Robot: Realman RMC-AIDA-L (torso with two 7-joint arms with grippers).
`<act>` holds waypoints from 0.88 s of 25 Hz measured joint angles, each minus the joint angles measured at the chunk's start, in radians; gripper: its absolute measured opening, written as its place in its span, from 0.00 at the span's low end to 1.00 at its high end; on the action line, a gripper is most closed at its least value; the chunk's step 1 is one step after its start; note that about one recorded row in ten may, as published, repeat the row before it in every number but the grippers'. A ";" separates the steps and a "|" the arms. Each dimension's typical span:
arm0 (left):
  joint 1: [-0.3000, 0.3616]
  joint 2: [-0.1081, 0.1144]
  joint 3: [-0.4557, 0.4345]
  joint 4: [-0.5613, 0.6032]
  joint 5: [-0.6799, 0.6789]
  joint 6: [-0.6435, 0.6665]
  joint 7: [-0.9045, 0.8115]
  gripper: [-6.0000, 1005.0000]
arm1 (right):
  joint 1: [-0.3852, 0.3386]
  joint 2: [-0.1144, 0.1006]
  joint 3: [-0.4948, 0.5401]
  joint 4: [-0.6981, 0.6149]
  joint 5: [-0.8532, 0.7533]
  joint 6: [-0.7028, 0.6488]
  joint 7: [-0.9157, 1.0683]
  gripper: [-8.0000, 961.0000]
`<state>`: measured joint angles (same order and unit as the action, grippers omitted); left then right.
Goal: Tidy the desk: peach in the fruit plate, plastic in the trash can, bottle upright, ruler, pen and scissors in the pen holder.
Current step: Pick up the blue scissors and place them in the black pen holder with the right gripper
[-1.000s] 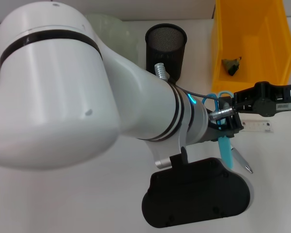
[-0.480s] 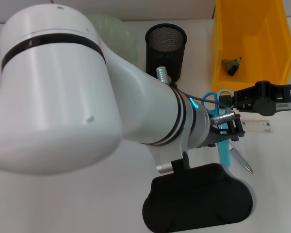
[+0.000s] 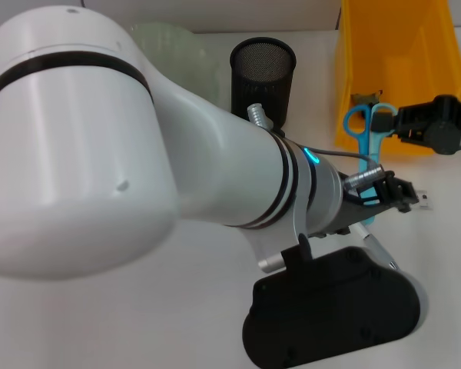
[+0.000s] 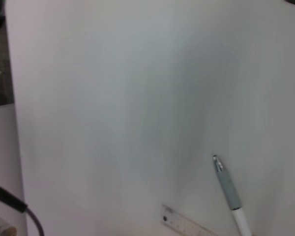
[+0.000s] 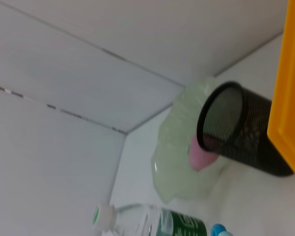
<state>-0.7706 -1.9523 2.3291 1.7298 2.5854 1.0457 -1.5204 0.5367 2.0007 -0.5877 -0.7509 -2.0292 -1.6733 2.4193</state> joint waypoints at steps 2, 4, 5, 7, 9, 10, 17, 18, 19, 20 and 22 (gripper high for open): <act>0.004 0.002 -0.003 -0.004 -0.005 -0.017 -0.002 0.56 | -0.003 0.000 0.017 0.000 0.001 0.000 -0.005 0.09; 0.014 0.005 -0.019 -0.009 -0.033 -0.041 0.000 0.61 | -0.011 0.000 0.049 0.000 0.001 0.000 -0.015 0.09; 0.014 0.005 -0.019 -0.009 -0.033 -0.041 0.000 0.64 | -0.021 0.000 0.083 -0.003 0.004 -0.002 -0.030 0.09; 0.014 0.005 -0.019 -0.009 -0.033 -0.041 0.000 0.69 | -0.027 0.000 0.096 -0.004 0.009 -0.002 -0.038 0.09; 0.045 0.007 -0.059 0.000 -0.084 -0.056 0.010 0.75 | -0.039 -0.002 0.118 -0.003 0.030 -0.001 -0.060 0.10; 0.057 0.007 -0.071 0.004 -0.096 -0.069 0.012 0.77 | -0.050 -0.005 0.132 0.000 0.049 0.001 -0.076 0.10; 0.127 -0.005 -0.176 0.042 -0.192 -0.116 0.042 0.77 | -0.070 -0.007 0.182 0.000 0.059 -0.001 -0.109 0.10; 0.137 -0.008 -0.199 0.047 -0.212 -0.120 0.051 0.77 | -0.073 -0.007 0.183 0.000 0.062 -0.001 -0.113 0.10; 0.146 -0.010 -0.220 0.051 -0.233 -0.122 0.059 0.77 | -0.075 -0.007 0.184 0.000 0.063 0.000 -0.117 0.10; 0.159 -0.013 -0.248 0.057 -0.264 -0.126 0.072 0.77 | -0.080 -0.006 0.184 0.001 0.065 0.001 -0.124 0.10; 0.187 -0.019 -0.312 0.074 -0.335 -0.134 0.097 0.77 | -0.082 -0.005 0.184 0.001 0.065 0.002 -0.126 0.10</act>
<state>-0.5836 -1.9718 2.0172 1.8037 2.2502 0.9117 -1.4230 0.4549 1.9956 -0.4034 -0.7499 -1.9639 -1.6716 2.2929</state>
